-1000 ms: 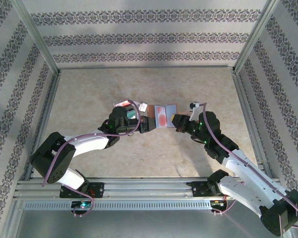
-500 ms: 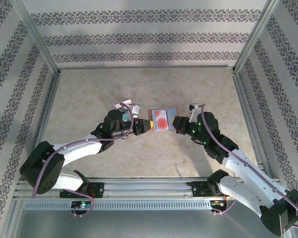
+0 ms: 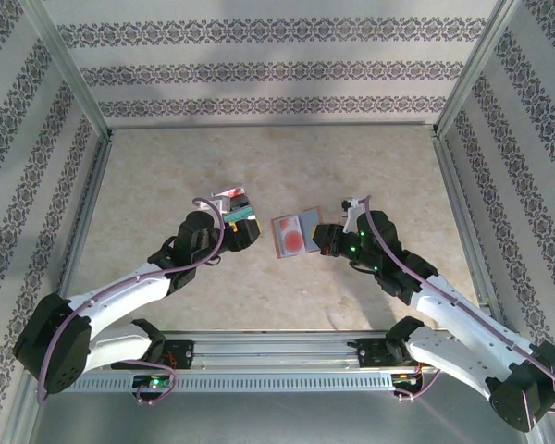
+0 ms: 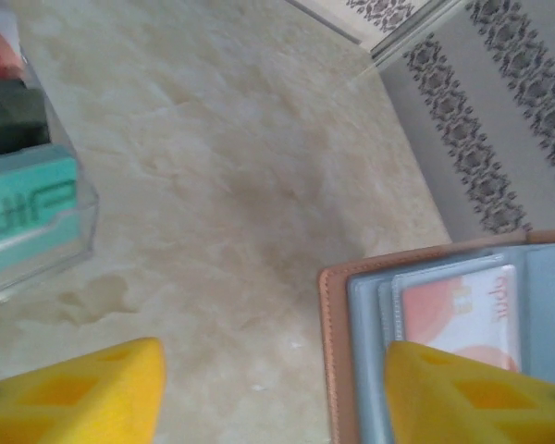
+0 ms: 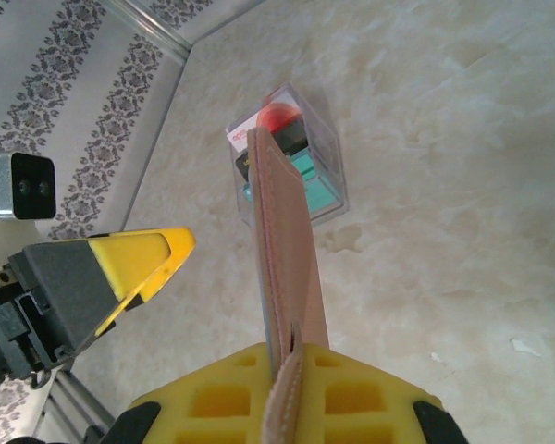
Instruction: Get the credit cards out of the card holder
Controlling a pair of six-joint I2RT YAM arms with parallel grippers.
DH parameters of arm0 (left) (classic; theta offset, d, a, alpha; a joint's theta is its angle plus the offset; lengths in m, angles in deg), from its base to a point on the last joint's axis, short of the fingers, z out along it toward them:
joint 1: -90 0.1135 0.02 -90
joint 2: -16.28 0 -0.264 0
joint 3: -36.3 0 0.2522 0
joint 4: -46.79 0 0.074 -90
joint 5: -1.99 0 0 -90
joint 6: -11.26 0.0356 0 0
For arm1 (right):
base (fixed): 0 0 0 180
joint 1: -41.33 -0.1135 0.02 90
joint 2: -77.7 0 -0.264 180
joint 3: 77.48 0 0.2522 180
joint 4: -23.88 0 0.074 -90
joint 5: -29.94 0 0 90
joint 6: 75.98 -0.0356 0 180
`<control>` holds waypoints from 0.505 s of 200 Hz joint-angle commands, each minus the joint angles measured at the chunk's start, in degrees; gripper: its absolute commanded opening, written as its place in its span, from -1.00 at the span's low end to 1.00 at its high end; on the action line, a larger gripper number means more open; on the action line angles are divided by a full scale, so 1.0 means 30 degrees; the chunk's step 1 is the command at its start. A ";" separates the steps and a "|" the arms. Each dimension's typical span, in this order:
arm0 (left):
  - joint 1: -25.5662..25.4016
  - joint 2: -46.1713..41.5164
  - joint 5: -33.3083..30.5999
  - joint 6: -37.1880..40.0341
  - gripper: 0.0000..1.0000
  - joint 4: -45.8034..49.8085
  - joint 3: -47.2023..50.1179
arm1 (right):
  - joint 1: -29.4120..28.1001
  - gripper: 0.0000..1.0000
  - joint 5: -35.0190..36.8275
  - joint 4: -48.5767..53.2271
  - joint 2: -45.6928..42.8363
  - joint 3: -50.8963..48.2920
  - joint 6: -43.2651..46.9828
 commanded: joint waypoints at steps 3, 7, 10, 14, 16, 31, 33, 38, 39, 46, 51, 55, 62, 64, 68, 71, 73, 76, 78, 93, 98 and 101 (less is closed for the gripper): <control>0.0190 -0.0263 -0.0937 0.0241 0.87 0.1573 -0.0067 | -0.0326 -1.00 -0.0648 -0.0730 0.0399 0.0310 -0.1304; 0.0194 -0.0228 -0.0915 0.0228 0.99 0.1633 -0.0135 | -0.0379 -1.00 -0.0680 -0.0689 0.0500 0.0309 -0.1437; 0.0194 -0.0180 -0.0886 0.0251 0.99 0.1650 -0.0172 | -0.0412 -1.00 -0.0730 -0.0678 0.0574 0.0308 -0.1538; 0.0194 -0.0159 -0.0838 0.0256 0.99 0.1652 -0.0200 | -0.0422 -1.00 -0.0768 -0.0638 0.0702 0.0283 -0.1697; 0.0194 -0.0162 -0.0824 0.0281 0.99 0.1638 -0.0215 | -0.0410 -1.00 -0.0777 -0.0606 0.0742 0.0280 -0.1784; 0.0194 -0.0075 -0.0623 0.0331 0.99 0.1536 -0.0249 | -0.0433 -1.00 -0.0841 -0.0500 0.1144 0.0123 -0.2356; 0.0194 -0.0068 -0.0617 0.0337 0.99 0.1514 -0.0249 | -0.0405 -1.00 -0.0847 -0.0513 0.1189 0.0108 -0.2396; 0.0194 -0.0045 -0.0586 0.0398 0.99 0.1506 -0.0245 | -0.0439 -1.00 -0.0912 -0.0518 0.1350 0.0049 -0.2545; 0.0194 -0.0051 -0.0586 0.0412 0.99 0.1506 -0.0232 | -0.0417 -1.00 -0.0914 -0.0518 0.1409 0.0032 -0.2570; 0.0194 -0.0048 -0.0538 0.0520 0.99 0.1506 -0.0275 | -0.0429 -1.00 -0.1052 -0.0515 0.1704 -0.0013 -0.2690; 0.0194 -0.0056 -0.0521 0.0590 0.99 0.1532 -0.0278 | -0.0429 -1.00 -0.1108 -0.0540 0.1952 -0.0057 -0.2787; 0.0194 -0.0056 -0.0479 0.0629 0.99 0.1521 -0.0264 | -0.0467 -1.00 -0.1145 -0.0596 0.2148 -0.0097 -0.2867; 0.0194 -0.0050 -0.0404 0.0729 0.99 0.1530 -0.0293 | -0.0483 -1.00 -0.1230 -0.0828 0.2502 -0.0180 -0.2975; 0.0194 -0.0055 -0.0371 0.0766 0.99 0.1512 -0.0304 | -0.0513 -1.00 -0.1251 -0.0896 0.2584 -0.0209 -0.2997; 0.0194 -0.0028 -0.0284 0.0826 0.99 0.1507 -0.0322 | -0.0540 -1.00 -0.1282 -0.1091 0.2816 -0.0244 -0.3065; 0.0190 -0.0016 -0.0203 0.0872 0.99 0.1506 -0.0331 | -0.0579 -1.00 -0.1336 -0.1208 0.2966 -0.0273 -0.3089; 0.0193 -0.0017 -0.0153 0.0889 0.99 0.1506 -0.0313 | -0.0610 -1.00 -0.1351 -0.1284 0.3102 -0.0276 -0.3107; 0.0194 -0.0025 -0.0092 0.0894 0.99 0.1506 -0.0352 | -0.0617 -1.00 -0.1377 -0.1379 0.3236 -0.0277 -0.3094; 0.0157 -0.0026 -0.0066 0.0917 0.99 0.1506 -0.0355 | -0.0641 -1.00 -0.1383 -0.1458 0.3346 -0.0277 -0.3093; 0.0142 -0.0026 0.0170 0.0961 0.99 0.1372 -0.0294 | -0.0718 -1.00 -0.1486 -0.1905 0.4160 -0.0234 -0.3209; 0.0136 -0.0002 0.0245 0.0965 0.99 0.1284 -0.0249 | -0.0727 -1.00 -0.1570 -0.2119 0.4406 -0.0242 -0.3255; 0.0113 0.0002 0.0299 0.0981 0.99 0.1211 -0.0220 | -0.0719 -1.00 -0.1613 -0.2238 0.4560 -0.0247 -0.3281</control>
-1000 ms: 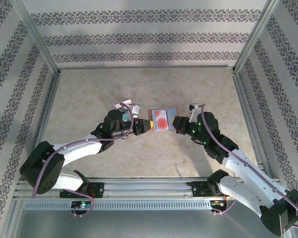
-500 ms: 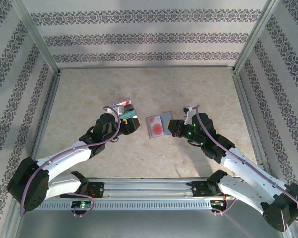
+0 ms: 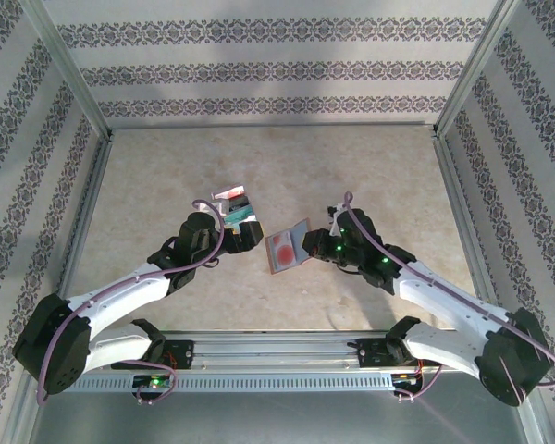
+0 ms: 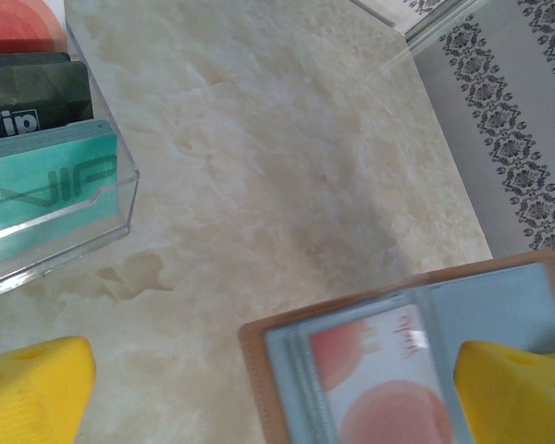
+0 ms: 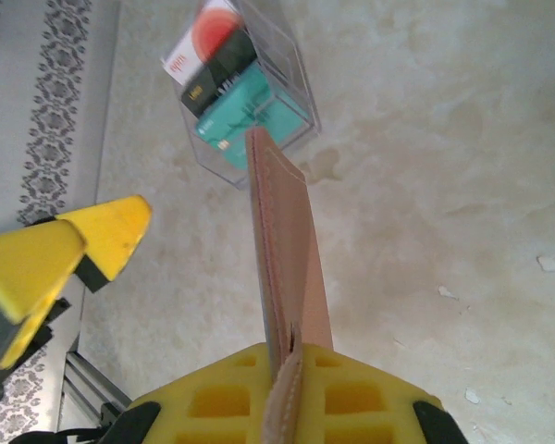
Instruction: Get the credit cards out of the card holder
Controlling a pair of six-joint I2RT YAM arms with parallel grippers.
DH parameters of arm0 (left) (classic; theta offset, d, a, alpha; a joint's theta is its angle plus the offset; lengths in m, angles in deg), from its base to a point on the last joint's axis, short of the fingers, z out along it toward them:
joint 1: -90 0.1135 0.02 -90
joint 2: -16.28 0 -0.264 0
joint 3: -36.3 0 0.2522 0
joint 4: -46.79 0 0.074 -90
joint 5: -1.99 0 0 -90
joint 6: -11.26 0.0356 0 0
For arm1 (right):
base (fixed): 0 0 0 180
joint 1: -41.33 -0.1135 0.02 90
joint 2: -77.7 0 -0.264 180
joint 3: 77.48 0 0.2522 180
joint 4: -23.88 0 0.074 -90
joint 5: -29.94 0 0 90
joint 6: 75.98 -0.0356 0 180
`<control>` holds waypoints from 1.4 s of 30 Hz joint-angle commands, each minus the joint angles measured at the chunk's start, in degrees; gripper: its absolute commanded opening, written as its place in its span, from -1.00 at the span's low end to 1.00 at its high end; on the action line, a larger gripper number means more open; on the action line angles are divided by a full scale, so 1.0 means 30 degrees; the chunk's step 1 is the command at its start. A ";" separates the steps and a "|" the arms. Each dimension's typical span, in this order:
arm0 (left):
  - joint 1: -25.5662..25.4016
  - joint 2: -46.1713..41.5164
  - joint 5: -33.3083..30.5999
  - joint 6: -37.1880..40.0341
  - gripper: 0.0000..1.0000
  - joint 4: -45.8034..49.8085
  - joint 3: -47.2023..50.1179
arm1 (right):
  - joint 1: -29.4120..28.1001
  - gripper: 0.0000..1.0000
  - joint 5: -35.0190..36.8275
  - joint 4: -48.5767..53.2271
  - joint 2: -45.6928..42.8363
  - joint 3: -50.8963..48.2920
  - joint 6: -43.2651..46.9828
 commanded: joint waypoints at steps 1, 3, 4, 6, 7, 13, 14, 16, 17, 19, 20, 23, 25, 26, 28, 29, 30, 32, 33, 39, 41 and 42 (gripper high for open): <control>0.0102 0.0017 0.0500 0.0596 0.99 0.0105 -0.0198 | -0.0201 -1.00 -0.0662 -0.1703 0.0822 -0.0160 -0.0623; -0.0006 0.0110 0.0655 0.0681 0.99 -0.0011 -0.0146 | -0.0172 -1.00 -0.0848 -0.1879 0.1420 -0.0052 -0.0618; -0.0072 0.0185 0.0746 0.0797 0.99 -0.0004 -0.0175 | -0.0144 -1.00 -0.0856 -0.1854 0.1661 0.0013 -0.0555; -0.0290 0.0359 0.0835 0.0983 0.99 0.0061 -0.0270 | -0.0040 -1.00 -0.0857 -0.1688 0.2047 0.0073 -0.0434; -0.0433 0.0514 0.0928 0.1078 0.96 0.0043 -0.0325 | 0.0039 -1.00 -0.0805 -0.1538 0.2228 0.0030 -0.0367; -0.1181 0.1920 0.1658 0.1362 0.70 -0.0388 -0.0736 | 0.0331 -1.00 -0.0253 -0.0616 0.3133 -0.0219 0.0004; -0.1261 0.2120 0.1783 0.1340 0.68 -0.0539 -0.0789 | 0.0352 -1.00 -0.0134 -0.0405 0.3254 -0.0219 0.0119; -0.1364 0.2540 0.1951 0.1202 0.66 -0.0956 -0.0799 | 0.0369 -1.00 0.0201 0.0190 0.3500 -0.0133 0.0477; -0.1388 0.2653 0.2007 0.1133 0.66 -0.1125 -0.0779 | 0.0360 -1.00 0.0455 0.0561 0.3564 -0.0061 0.0669; -0.1410 0.2770 0.2021 0.1055 0.65 -0.1442 -0.0769 | 0.0356 -1.00 0.1094 0.1375 0.3670 0.0018 0.1034; -0.1422 0.2806 0.2039 0.1072 0.65 -0.1486 -0.0791 | 0.0371 -1.00 0.1256 0.1580 0.3684 0.0063 0.1111; -0.1425 0.2839 0.2042 0.1096 0.65 -0.1520 -0.0824 | 0.0359 -1.00 0.1753 0.2183 0.3740 0.0102 0.1342; -0.1426 0.2824 0.2067 0.1182 0.65 -0.1495 -0.0884 | 0.0361 -1.00 0.2334 0.2871 0.3815 0.0132 0.1671; -0.1425 0.2801 0.2073 0.1263 0.65 -0.1404 -0.0945 | 0.0383 -0.95 0.2818 0.3283 0.4031 0.0059 0.1887; -0.1428 0.2800 0.2065 0.1251 0.65 -0.1425 -0.0945 | 0.0382 -0.64 0.3028 0.3348 0.4317 -0.0014 0.1968; -0.1425 0.2772 0.2065 0.1241 0.65 -0.1436 -0.0923 | 0.0393 -0.59 0.3055 0.3397 0.4426 -0.0014 0.2030; -0.1425 0.2749 0.2082 0.1225 0.65 -0.1462 -0.0945 | 0.0403 -0.53 0.3098 0.3462 0.4554 -0.0014 0.2078; -0.1425 0.2714 0.2067 0.1236 0.65 -0.1460 -0.0945 | 0.0385 -0.50 0.3212 0.3476 0.4679 -0.0014 0.2065; -0.1425 0.2694 0.2096 0.1256 0.65 -0.1438 -0.0941 | 0.0386 -0.42 0.3271 0.3471 0.4681 -0.0007 0.2092; -0.1638 0.2770 0.2033 0.1877 0.58 -0.0790 -0.1277 | 0.0436 -0.10 0.4095 0.4415 0.3869 0.0191 0.2378; -0.1895 0.2867 0.1828 0.2240 0.55 -0.0407 -0.1467 | 0.0557 0.01 0.4445 0.4924 0.3268 0.0191 0.2474; -0.2037 0.2924 0.1748 0.2428 0.54 -0.0262 -0.1622 | 0.0664 0.04 0.4581 0.5186 0.2909 0.0172 0.2549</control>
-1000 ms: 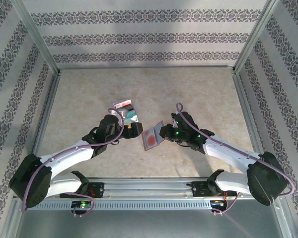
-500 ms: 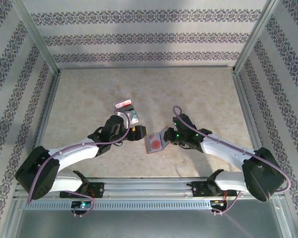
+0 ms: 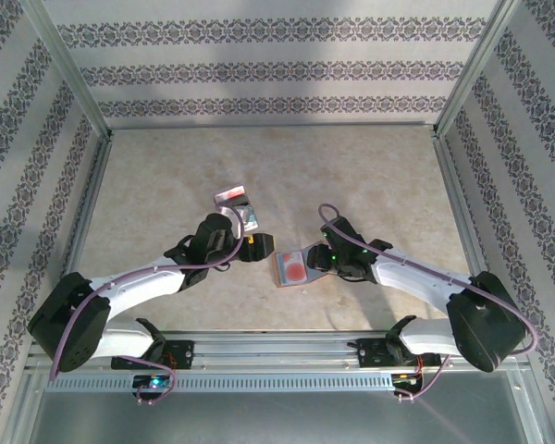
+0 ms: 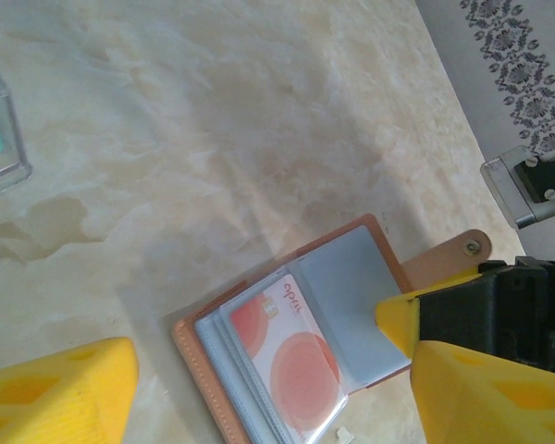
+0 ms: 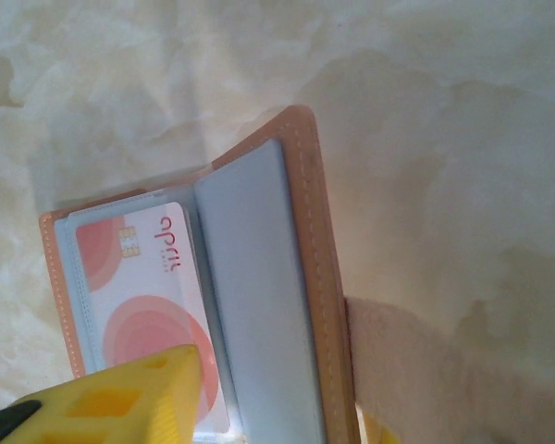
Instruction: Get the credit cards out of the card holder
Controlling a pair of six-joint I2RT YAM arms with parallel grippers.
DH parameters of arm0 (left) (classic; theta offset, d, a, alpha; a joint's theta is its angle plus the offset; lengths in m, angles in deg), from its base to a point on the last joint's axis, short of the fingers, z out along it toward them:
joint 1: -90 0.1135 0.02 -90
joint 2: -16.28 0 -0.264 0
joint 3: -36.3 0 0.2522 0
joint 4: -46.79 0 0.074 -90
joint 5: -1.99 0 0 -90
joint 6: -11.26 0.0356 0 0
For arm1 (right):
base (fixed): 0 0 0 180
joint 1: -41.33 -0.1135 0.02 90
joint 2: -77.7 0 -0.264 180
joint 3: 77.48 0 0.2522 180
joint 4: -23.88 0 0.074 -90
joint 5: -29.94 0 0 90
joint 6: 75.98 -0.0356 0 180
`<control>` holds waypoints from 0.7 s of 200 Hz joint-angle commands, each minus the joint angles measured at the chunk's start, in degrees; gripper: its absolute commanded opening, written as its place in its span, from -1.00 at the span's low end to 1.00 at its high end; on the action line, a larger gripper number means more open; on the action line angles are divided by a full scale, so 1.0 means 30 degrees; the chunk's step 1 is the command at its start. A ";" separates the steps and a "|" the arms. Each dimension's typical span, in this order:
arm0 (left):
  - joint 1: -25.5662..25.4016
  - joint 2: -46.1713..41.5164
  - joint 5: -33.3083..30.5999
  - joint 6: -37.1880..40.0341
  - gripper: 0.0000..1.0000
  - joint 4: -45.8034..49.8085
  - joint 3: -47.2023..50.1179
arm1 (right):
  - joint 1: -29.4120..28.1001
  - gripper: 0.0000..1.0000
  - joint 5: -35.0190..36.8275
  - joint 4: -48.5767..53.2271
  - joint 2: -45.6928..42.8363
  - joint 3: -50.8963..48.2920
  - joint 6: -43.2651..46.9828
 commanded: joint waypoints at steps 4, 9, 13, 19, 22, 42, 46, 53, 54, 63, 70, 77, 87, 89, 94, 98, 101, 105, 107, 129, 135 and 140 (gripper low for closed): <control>-0.0774 0.0215 -0.0434 0.1322 0.52 0.0659 -0.1026 | 0.0456 0.08 0.1246 0.1523 -0.1582 0.0147 0.0463; -0.0905 0.0324 -0.0560 0.1496 0.51 0.0798 -0.1093 | 0.0521 0.09 0.1354 0.1744 -0.1867 0.0133 0.0500; -0.1064 0.0401 -0.0685 0.1628 0.50 0.0893 -0.1180 | 0.0561 0.10 0.1420 0.1941 -0.2102 0.0132 0.0542; -0.1262 0.0519 -0.0919 0.1846 0.50 0.1068 -0.1352 | 0.0689 0.10 0.1563 0.2244 -0.2435 0.0158 0.0608; -0.1362 0.0622 -0.1030 0.1930 0.50 0.1150 -0.1433 | 0.0741 0.10 0.1626 0.2448 -0.2593 0.0183 0.0633; -0.2031 0.1370 -0.1402 0.2285 0.45 0.1529 -0.1880 | 0.0949 0.07 0.2286 0.3683 -0.3766 0.0377 0.0798; -0.2192 0.1569 -0.1432 0.2289 0.44 0.1530 -0.1940 | 0.0961 0.05 0.2379 0.3895 -0.3967 0.0437 0.0782; -0.2464 0.1911 -0.1433 0.2318 0.43 0.1461 -0.2038 | 0.0994 0.00 0.2528 0.4178 -0.4376 0.0482 0.0830; -0.2512 0.1961 -0.1455 0.2318 0.43 0.1437 -0.2057 | 0.0994 -0.02 0.2548 0.4194 -0.4429 0.0483 0.0819; -0.2894 0.2420 -0.1491 0.2318 0.41 0.1357 -0.2199 | 0.0997 -0.11 0.2576 0.4391 -0.4900 0.0513 0.0841; -0.3196 0.2831 -0.1534 0.2335 0.40 0.1353 -0.2370 | 0.0996 -0.17 0.2525 0.4422 -0.5170 0.0517 0.0816; -0.3508 0.3240 -0.1618 0.2373 0.38 0.1391 -0.2545 | 0.0966 -0.23 0.2361 0.4388 -0.5368 0.0513 0.0831; -0.3928 0.3833 -0.1753 0.2433 0.33 0.1486 -0.2809 | 0.0922 -0.30 0.2139 0.4287 -0.5559 0.0513 0.0752; -0.4008 0.3967 -0.1780 0.2435 0.32 0.1512 -0.2846 | 0.0896 -0.30 0.2109 0.4273 -0.5579 0.0513 0.0728; -0.4171 0.4242 -0.1806 0.2477 0.29 0.1570 -0.2959 | 0.0829 -0.31 0.1944 0.4152 -0.5606 0.0513 0.0758; -0.4267 0.4431 -0.1823 0.2475 0.28 0.1603 -0.3026 | 0.0778 -0.31 0.1819 0.4056 -0.5620 0.0513 0.0754; -0.4327 0.4568 -0.1828 0.2466 0.27 0.1609 -0.3063 | 0.0737 -0.31 0.1702 0.3949 -0.5595 0.0513 0.0761; -0.4372 0.4746 -0.1819 0.2415 0.25 0.1596 -0.3100 | 0.0668 -0.32 0.1555 0.3815 -0.5565 0.0487 0.0778; -0.4398 0.4840 -0.1811 0.2386 0.24 0.1576 -0.3102 | 0.0657 -0.31 0.1480 0.3730 -0.5522 0.0485 0.0779; -0.4436 0.5533 -0.1898 0.2274 0.16 0.1493 -0.3097 | 0.0482 -0.33 0.0477 0.2699 -0.4951 0.0411 0.0864; -0.4436 0.5699 -0.1916 0.2331 0.14 0.1543 -0.3126 | 0.0475 -0.34 0.0215 0.2400 -0.4722 0.0381 0.0899; -0.4436 0.5819 -0.1935 0.2369 0.13 0.1585 -0.3155 | 0.0460 -0.34 0.0024 0.2143 -0.4536 0.0341 0.0926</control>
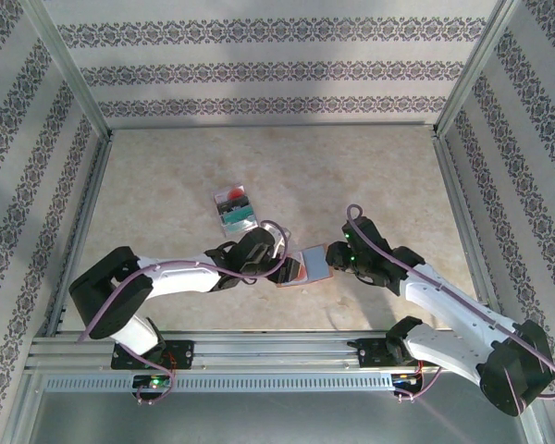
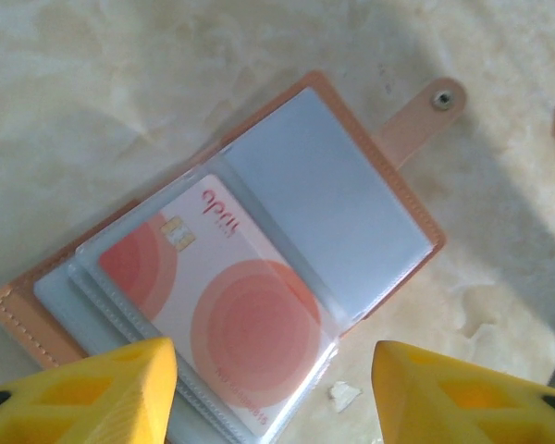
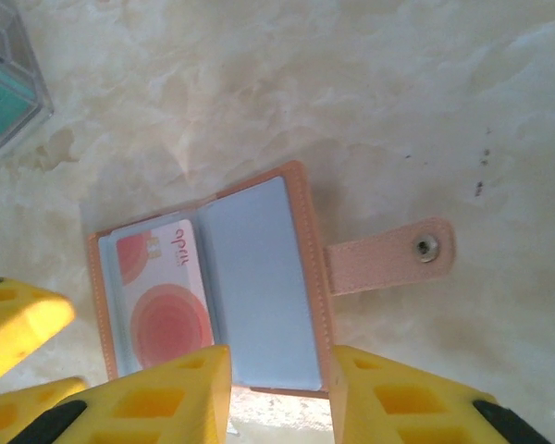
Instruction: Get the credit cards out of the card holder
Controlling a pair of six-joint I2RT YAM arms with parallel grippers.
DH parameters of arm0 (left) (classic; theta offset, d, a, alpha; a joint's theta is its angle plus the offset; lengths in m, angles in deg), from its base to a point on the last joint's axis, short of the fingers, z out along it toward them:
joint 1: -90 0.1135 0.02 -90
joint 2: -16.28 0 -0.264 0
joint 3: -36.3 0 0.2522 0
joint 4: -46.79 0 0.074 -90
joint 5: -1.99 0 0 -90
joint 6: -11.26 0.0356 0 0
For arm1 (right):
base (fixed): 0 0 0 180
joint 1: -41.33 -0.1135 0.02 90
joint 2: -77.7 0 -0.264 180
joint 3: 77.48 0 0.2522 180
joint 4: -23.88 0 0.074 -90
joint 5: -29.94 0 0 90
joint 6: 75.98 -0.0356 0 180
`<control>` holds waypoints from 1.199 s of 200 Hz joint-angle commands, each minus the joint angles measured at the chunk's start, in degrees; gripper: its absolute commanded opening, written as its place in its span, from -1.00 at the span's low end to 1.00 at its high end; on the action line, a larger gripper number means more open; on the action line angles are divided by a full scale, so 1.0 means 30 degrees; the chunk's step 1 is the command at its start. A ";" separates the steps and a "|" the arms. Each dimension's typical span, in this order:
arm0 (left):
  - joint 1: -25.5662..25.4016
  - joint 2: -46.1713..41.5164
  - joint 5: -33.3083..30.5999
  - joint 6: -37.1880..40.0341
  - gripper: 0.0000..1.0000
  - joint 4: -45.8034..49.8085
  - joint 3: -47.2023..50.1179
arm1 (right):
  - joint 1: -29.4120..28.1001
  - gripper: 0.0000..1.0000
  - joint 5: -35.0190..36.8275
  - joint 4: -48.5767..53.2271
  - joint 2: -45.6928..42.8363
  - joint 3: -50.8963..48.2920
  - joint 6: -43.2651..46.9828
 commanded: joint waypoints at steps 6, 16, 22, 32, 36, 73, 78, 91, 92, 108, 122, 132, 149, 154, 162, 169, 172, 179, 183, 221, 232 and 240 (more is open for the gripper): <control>-0.0166 0.0632 -0.0525 0.0430 0.11 0.0571 -0.0518 | -0.0298 -0.34 -0.1315 -0.1362 0.0857 0.0237 0.0289; -0.0166 0.0867 -0.0575 0.0454 0.08 0.0591 -0.0538 | -0.0286 -0.34 -0.1658 -0.1860 0.1287 0.0142 0.0257; -0.0166 0.1012 -0.0591 0.0461 0.07 0.0588 -0.0535 | -0.0275 -0.33 -0.1923 -0.2211 0.1539 0.0051 0.0263; -0.0166 0.1247 -0.0616 0.0446 0.03 0.0564 -0.0536 | -0.0254 -0.34 -0.2374 -0.2797 0.1955 -0.0082 0.0194; -0.0159 0.1350 -0.0635 0.0432 0.01 0.0562 -0.0564 | -0.0225 -0.34 -0.2549 -0.3011 0.2107 -0.0137 0.0164; -0.0053 0.2049 -0.1029 0.0259 -0.14 0.0474 -0.0573 | 0.0304 -0.39 -0.3845 -0.4775 0.3360 -0.0762 -0.0293; -0.0022 0.2126 -0.1109 0.0230 -0.16 0.0512 -0.0624 | 0.0404 -0.39 -0.4045 -0.5096 0.3467 -0.0947 -0.0400; 0.0110 0.2257 -0.1256 0.0157 -0.21 0.0587 -0.0626 | 0.0860 -0.39 -0.4900 -0.6246 0.3653 -0.1537 -0.0746; 0.0118 0.2261 -0.1275 0.0133 -0.21 0.0589 -0.0626 | 0.0911 -0.39 -0.4982 -0.6352 0.3673 -0.1611 -0.0762; 0.0327 0.2323 -0.1408 -0.0044 -0.24 0.0650 -0.0511 | 0.1440 -0.35 -0.6175 -0.7897 0.3778 -0.2396 -0.1153; 0.0528 0.2323 -0.1404 -0.0103 -0.25 0.0679 -0.0419 | 0.1656 -0.34 -0.6722 -0.8788 0.3756 -0.2838 -0.1277; 0.0581 0.2290 -0.1437 -0.0110 -0.26 0.0758 -0.0372 | 0.1774 -0.33 -0.6847 -0.9020 0.3752 -0.3065 -0.1319; 0.0697 0.2294 -0.1583 -0.0096 -0.27 0.0967 -0.0359 | 0.1929 -0.31 -0.7306 -0.9646 0.3810 -0.3434 -0.1305; 0.0738 0.2294 -0.1571 -0.0123 -0.27 0.0968 -0.0326 | 0.1958 -0.31 -0.7416 -0.9840 0.3860 -0.3517 -0.1332; 0.0793 0.2294 -0.1587 -0.0133 -0.27 0.0993 -0.0289 | 0.1966 -0.30 -0.7670 -1.0228 0.3949 -0.3638 -0.1321; 0.0829 0.2267 -0.1616 -0.0154 -0.28 0.1016 -0.0265 | 0.1957 -0.30 -0.7957 -1.0542 0.4089 -0.3711 -0.1348; 0.0845 0.2265 -0.1635 -0.0154 -0.28 0.1029 -0.0259 | 0.1936 -0.30 -0.8052 -1.0668 0.4142 -0.3739 -0.1365; 0.0859 0.2221 -0.1664 -0.0155 -0.28 0.1053 -0.0245 | 0.1929 -0.30 -0.8262 -1.0989 0.4287 -0.3788 -0.1410; 0.0859 0.2207 -0.1674 -0.0154 -0.28 0.1045 -0.0203 | 0.1929 -0.30 -0.8346 -1.1140 0.4360 -0.3820 -0.1420; 0.0852 0.2177 -0.1532 -0.0242 -0.33 0.1000 -0.0187 | 0.1871 -0.31 -0.8766 -1.2402 0.5449 -0.3914 -0.1648; 0.0859 0.2206 -0.1456 -0.0300 -0.34 0.0948 -0.0128 | 0.1842 -0.33 -0.8943 -1.2858 0.5801 -0.3994 -0.1759; 0.0859 0.2226 -0.1411 -0.0356 -0.35 0.0943 -0.0113 | 0.1846 -0.35 -0.9005 -1.3138 0.6038 -0.4050 -0.1826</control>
